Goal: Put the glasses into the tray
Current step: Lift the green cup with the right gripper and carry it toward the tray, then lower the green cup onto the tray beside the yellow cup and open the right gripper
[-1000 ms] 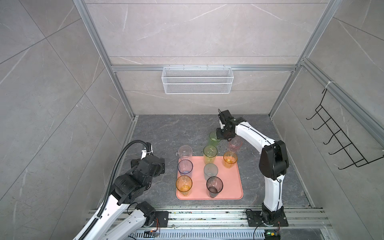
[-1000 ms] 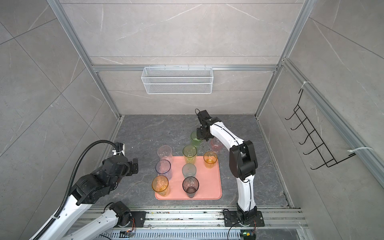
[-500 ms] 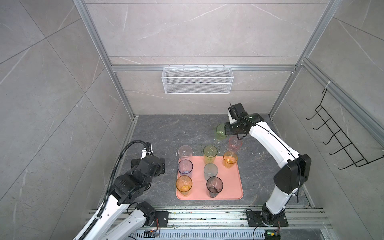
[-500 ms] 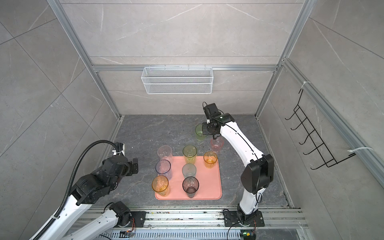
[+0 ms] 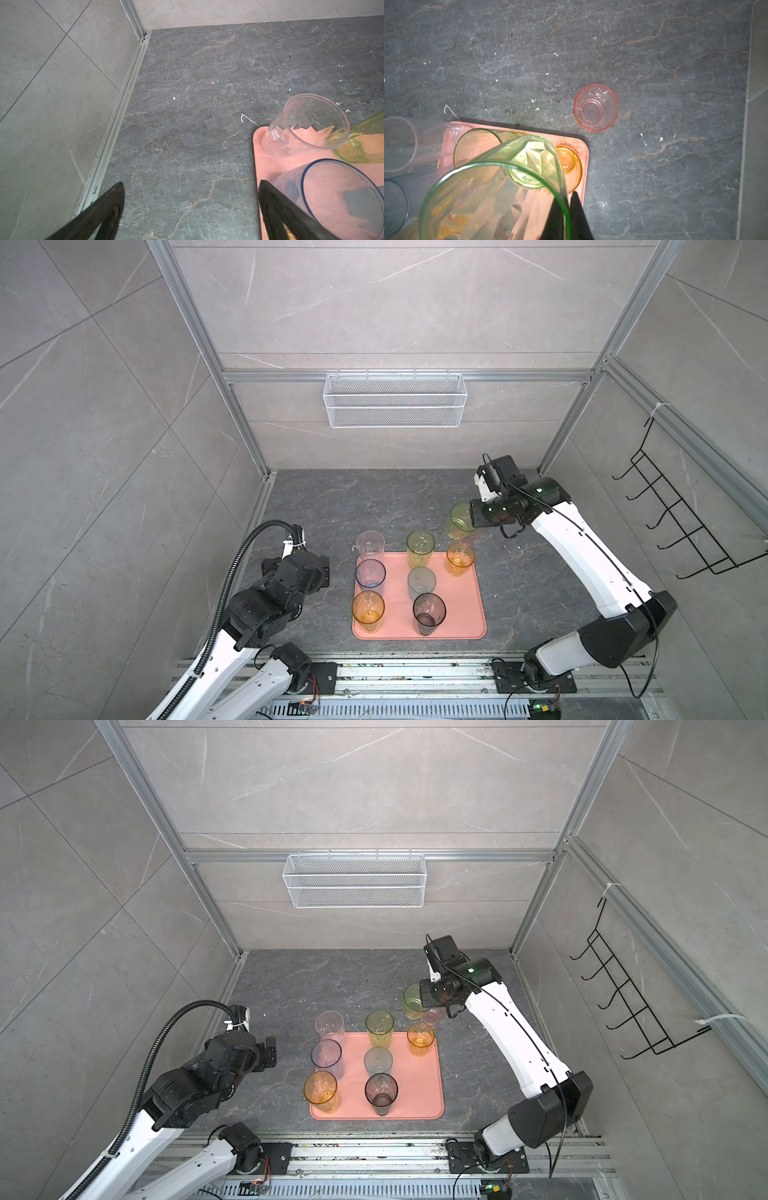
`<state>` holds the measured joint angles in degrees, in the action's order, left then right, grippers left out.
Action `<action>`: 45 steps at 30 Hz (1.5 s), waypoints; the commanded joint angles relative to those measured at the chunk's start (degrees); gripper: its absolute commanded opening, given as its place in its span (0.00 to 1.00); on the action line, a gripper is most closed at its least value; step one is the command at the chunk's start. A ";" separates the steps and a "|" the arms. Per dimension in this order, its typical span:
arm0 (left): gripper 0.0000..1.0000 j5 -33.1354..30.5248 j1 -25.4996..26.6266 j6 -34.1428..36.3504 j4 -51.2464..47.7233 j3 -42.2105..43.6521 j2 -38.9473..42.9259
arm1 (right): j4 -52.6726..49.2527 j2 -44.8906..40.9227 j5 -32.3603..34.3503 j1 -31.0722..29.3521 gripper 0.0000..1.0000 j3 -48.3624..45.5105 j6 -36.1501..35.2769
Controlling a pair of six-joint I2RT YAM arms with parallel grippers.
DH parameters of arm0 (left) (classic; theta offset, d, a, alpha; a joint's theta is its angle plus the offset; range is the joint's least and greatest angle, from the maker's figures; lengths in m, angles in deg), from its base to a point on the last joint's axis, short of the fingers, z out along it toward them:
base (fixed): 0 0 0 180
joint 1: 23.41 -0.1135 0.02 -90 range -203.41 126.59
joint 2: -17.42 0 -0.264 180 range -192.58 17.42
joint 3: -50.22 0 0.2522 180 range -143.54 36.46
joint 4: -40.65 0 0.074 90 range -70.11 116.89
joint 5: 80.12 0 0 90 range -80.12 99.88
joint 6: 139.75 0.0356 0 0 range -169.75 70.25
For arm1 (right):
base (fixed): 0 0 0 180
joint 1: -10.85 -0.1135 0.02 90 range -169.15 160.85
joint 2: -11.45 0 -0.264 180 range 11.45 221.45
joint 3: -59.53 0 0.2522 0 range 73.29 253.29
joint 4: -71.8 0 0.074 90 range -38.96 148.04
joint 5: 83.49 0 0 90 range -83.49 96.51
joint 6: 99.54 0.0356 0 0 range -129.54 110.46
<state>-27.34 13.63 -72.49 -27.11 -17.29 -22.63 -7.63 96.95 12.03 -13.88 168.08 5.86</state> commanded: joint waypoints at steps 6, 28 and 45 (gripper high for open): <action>1.00 0.30 0.01 -1.04 0.47 -0.15 0.25 | -5.54 -6.93 -0.87 -3.32 0.00 -4.09 0.66; 1.00 0.47 -0.08 -1.31 0.34 -0.07 -0.26 | 2.52 -18.01 0.38 -11.02 0.00 -26.25 9.64; 1.00 0.67 -0.13 -1.47 0.32 0.01 -0.83 | 12.50 -15.25 1.97 -10.99 0.00 -39.19 13.84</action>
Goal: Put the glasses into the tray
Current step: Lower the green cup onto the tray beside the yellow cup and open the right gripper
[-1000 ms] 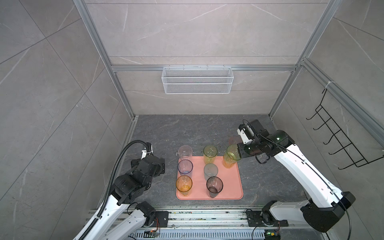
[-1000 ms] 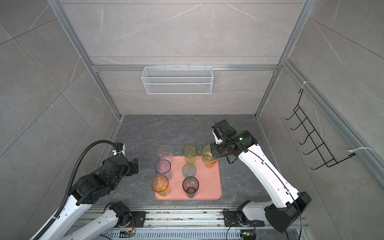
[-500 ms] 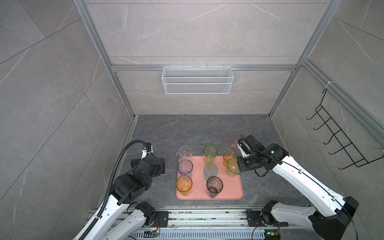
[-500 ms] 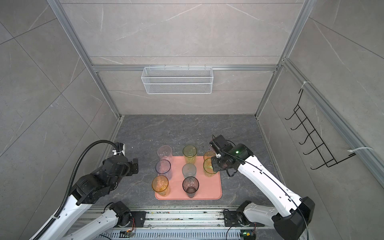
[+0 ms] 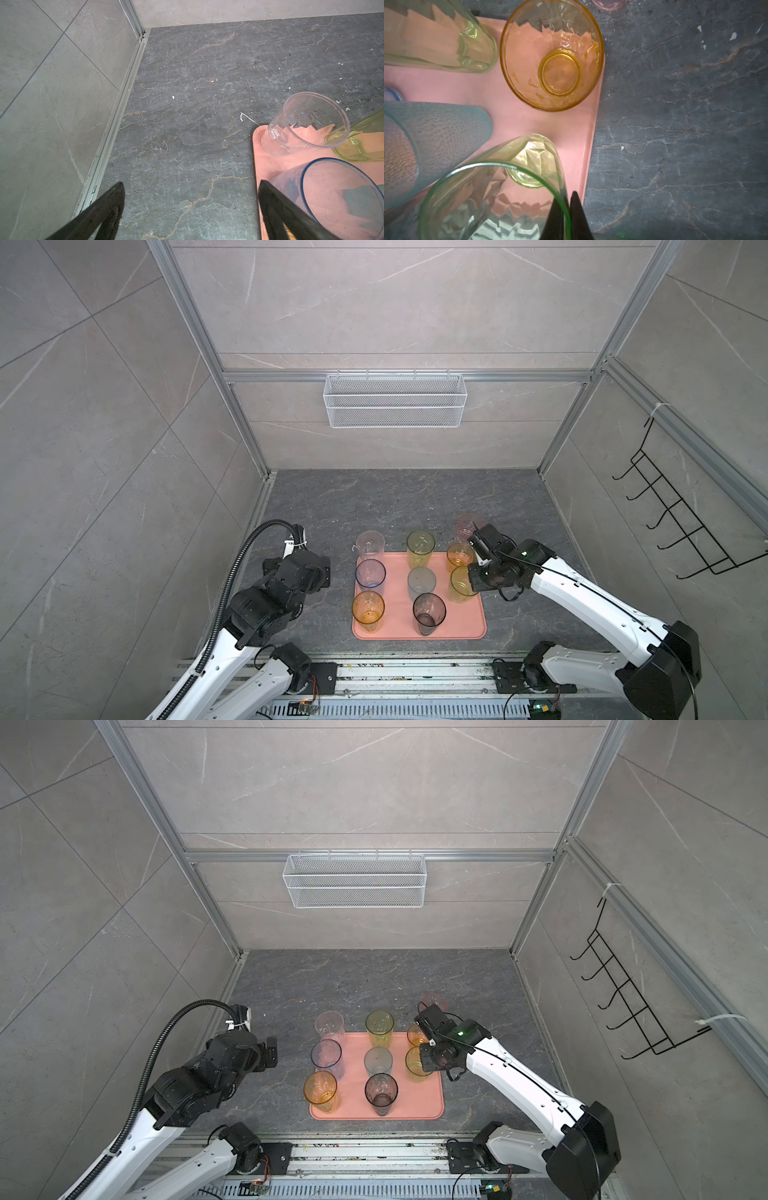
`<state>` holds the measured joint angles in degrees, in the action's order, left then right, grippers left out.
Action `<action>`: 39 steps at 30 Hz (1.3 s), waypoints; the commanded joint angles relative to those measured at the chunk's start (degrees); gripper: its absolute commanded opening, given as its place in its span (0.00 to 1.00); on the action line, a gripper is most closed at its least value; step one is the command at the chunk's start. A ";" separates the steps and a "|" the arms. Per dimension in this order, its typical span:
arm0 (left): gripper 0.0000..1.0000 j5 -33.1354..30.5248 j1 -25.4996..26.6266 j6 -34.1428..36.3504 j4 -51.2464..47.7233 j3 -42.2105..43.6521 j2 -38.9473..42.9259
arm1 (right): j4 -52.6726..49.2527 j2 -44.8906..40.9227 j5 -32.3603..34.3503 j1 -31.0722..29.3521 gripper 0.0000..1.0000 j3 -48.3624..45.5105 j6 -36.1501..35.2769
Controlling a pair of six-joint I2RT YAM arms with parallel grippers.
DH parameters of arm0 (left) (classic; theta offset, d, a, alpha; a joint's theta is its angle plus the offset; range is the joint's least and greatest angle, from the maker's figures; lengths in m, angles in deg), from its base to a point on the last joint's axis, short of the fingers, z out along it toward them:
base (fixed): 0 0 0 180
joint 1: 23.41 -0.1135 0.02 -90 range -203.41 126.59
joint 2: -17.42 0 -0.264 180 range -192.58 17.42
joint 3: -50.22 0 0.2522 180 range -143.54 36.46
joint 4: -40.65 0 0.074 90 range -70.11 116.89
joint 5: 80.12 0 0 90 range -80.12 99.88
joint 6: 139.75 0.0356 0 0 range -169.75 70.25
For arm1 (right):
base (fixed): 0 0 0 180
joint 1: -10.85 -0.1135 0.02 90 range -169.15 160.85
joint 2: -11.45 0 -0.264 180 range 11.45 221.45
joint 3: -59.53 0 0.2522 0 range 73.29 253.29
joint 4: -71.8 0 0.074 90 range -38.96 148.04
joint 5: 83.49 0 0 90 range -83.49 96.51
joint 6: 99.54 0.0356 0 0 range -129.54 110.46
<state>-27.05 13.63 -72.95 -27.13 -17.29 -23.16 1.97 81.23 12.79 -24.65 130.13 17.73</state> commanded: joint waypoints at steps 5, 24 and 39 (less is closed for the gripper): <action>1.00 0.51 -0.21 -1.01 0.35 -0.01 -0.44 | 4.95 0.55 1.54 -0.27 0.00 -3.21 3.13; 1.00 0.82 -0.14 -1.20 0.33 0.07 -0.67 | 6.68 2.40 5.97 -0.26 0.00 -5.65 4.73; 1.00 0.94 -0.17 -1.12 0.37 0.12 -1.21 | 8.79 4.92 5.85 0.14 0.00 -6.26 4.73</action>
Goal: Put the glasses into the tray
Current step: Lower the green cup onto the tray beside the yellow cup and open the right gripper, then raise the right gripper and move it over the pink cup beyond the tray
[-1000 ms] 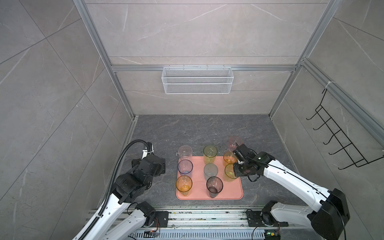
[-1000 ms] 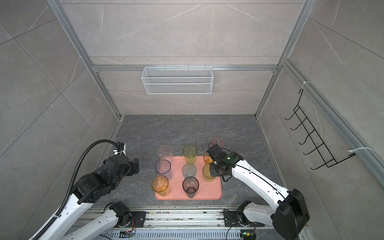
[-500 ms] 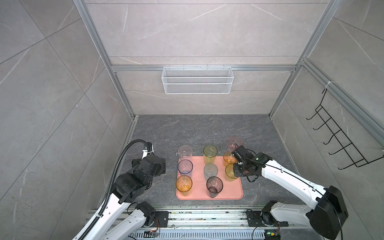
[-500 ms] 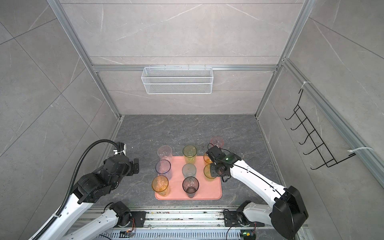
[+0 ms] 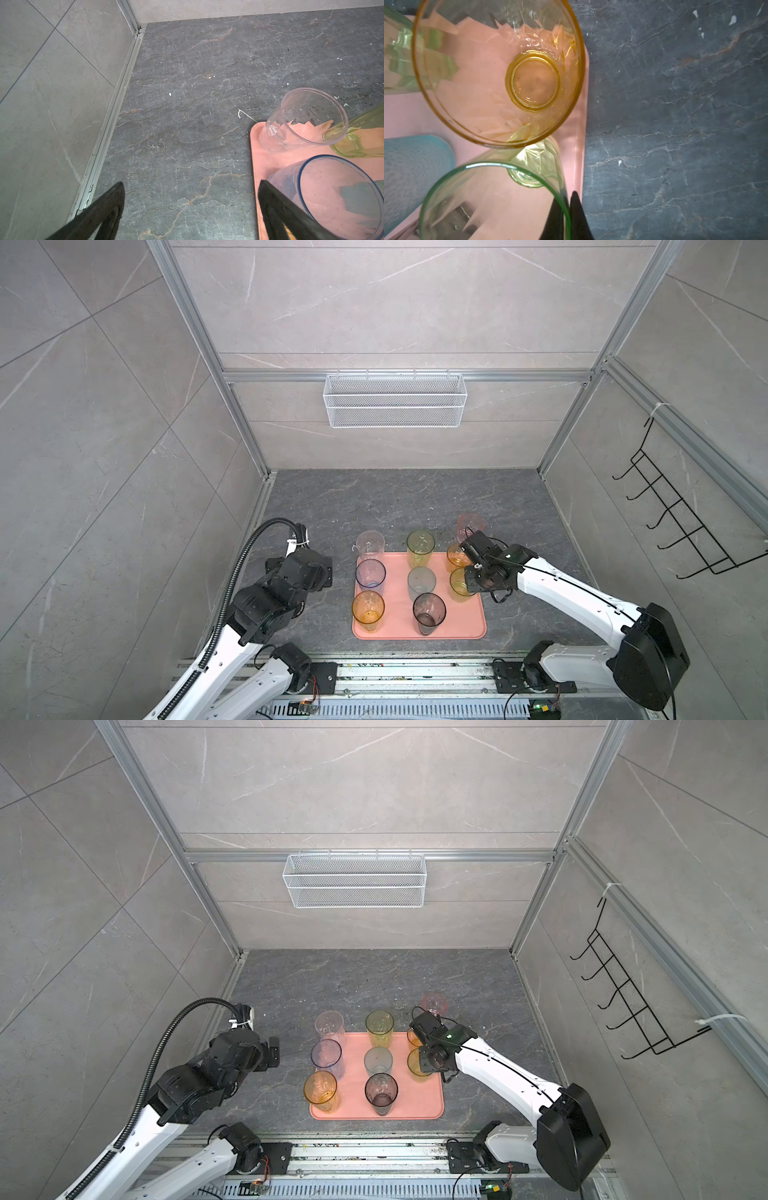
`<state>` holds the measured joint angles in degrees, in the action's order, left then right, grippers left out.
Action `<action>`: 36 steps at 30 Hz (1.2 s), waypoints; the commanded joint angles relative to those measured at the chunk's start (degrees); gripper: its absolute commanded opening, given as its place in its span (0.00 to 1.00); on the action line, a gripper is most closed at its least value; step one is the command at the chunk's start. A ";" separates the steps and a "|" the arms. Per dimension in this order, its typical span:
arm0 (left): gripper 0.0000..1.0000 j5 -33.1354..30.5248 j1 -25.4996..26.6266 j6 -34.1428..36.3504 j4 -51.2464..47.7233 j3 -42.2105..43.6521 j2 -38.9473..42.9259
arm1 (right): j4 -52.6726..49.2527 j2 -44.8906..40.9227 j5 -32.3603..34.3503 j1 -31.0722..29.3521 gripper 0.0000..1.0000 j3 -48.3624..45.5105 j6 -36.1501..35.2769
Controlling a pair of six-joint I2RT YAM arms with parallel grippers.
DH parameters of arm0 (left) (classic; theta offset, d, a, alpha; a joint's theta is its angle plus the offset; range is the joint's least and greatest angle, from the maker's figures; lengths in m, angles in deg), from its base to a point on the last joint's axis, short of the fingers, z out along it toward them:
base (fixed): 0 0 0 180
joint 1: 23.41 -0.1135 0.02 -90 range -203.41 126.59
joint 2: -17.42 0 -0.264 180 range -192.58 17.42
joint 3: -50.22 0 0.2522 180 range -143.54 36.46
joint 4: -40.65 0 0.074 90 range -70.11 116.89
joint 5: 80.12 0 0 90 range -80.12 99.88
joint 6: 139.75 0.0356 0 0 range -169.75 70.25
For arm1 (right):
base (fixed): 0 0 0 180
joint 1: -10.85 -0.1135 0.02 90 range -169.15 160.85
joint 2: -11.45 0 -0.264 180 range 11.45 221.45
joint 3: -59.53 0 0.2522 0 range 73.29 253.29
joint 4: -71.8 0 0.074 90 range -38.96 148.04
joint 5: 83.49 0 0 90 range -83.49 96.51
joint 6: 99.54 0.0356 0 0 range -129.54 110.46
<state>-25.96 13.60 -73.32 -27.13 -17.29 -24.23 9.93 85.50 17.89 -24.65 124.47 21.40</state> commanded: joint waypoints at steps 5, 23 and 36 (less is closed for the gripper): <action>1.00 -0.02 -0.28 -0.82 0.38 0.06 -0.19 | 1.01 0.93 0.32 0.44 0.00 -1.09 1.19; 1.00 0.24 -0.48 -0.75 0.51 0.12 -0.55 | -2.20 1.65 -0.95 0.70 0.26 1.96 0.57; 1.00 0.37 -0.83 -0.60 0.74 0.03 -0.72 | -2.46 -2.10 6.87 0.83 0.42 9.59 -2.79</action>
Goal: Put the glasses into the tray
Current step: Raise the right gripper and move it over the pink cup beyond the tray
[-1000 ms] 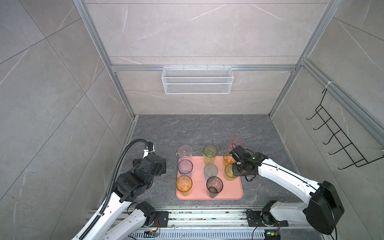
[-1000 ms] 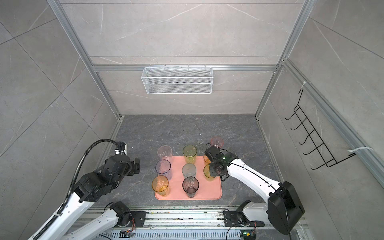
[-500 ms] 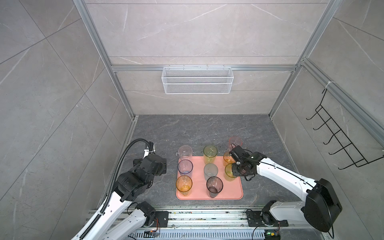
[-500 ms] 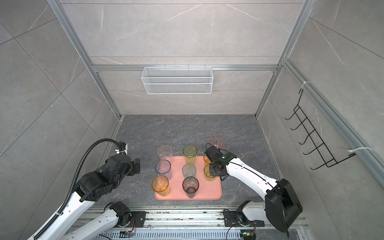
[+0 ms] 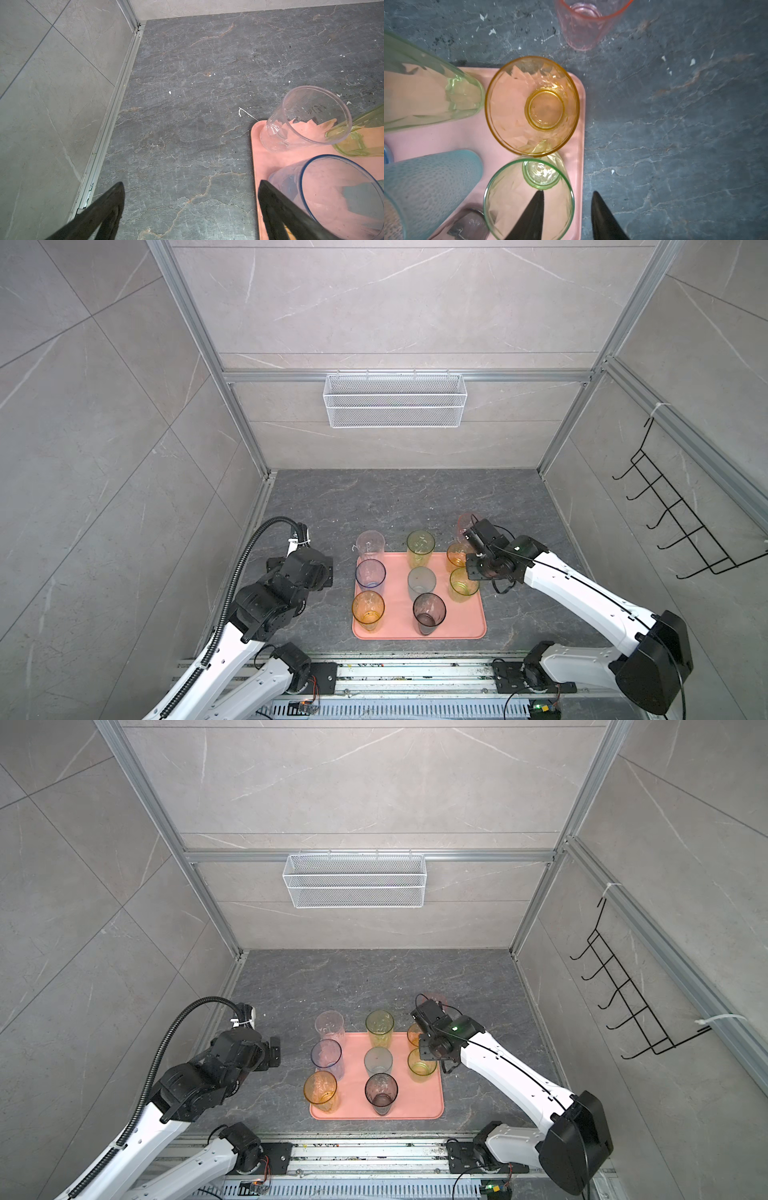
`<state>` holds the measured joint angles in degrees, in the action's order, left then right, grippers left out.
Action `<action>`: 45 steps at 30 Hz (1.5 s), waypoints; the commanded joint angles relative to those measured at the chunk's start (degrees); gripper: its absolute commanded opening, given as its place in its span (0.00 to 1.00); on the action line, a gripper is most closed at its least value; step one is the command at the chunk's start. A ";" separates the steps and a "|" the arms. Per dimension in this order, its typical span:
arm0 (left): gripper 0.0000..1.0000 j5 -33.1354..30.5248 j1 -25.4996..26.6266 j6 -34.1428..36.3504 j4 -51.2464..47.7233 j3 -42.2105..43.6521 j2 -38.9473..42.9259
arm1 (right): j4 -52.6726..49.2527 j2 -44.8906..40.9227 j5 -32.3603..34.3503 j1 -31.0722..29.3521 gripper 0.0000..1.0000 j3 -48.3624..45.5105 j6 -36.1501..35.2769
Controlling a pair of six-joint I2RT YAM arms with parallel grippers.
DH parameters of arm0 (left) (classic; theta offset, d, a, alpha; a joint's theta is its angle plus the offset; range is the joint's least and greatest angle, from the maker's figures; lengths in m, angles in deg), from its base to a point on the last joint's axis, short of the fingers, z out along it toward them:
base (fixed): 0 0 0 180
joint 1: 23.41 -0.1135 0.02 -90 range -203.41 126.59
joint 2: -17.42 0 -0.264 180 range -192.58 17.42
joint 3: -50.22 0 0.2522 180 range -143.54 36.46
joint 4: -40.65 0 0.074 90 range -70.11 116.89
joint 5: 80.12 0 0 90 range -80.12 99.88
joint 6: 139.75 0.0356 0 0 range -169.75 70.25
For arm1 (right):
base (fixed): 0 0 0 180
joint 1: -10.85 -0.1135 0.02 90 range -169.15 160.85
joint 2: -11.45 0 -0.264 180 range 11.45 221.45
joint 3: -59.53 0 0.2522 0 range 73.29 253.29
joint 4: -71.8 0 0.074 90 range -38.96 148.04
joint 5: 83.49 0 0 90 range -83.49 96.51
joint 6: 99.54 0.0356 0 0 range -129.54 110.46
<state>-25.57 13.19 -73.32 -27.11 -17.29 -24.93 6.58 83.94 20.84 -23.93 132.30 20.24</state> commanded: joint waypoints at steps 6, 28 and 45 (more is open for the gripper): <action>1.00 0.24 -0.40 -0.48 0.74 0.02 0.07 | 7.74 1.06 6.70 3.23 0.47 2.85 -3.18; 1.00 0.55 -0.73 -0.17 0.80 -0.09 0.07 | 16.01 15.58 -0.45 14.76 0.53 12.51 -3.74; 1.00 0.55 -0.71 -0.33 0.65 0.05 0.24 | 19.97 24.27 -6.49 21.21 0.52 13.06 -2.74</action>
<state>-25.48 12.84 -73.30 -27.11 -17.29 -24.93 25.47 107.05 15.96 -3.30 143.82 16.57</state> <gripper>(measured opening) 0.997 0.519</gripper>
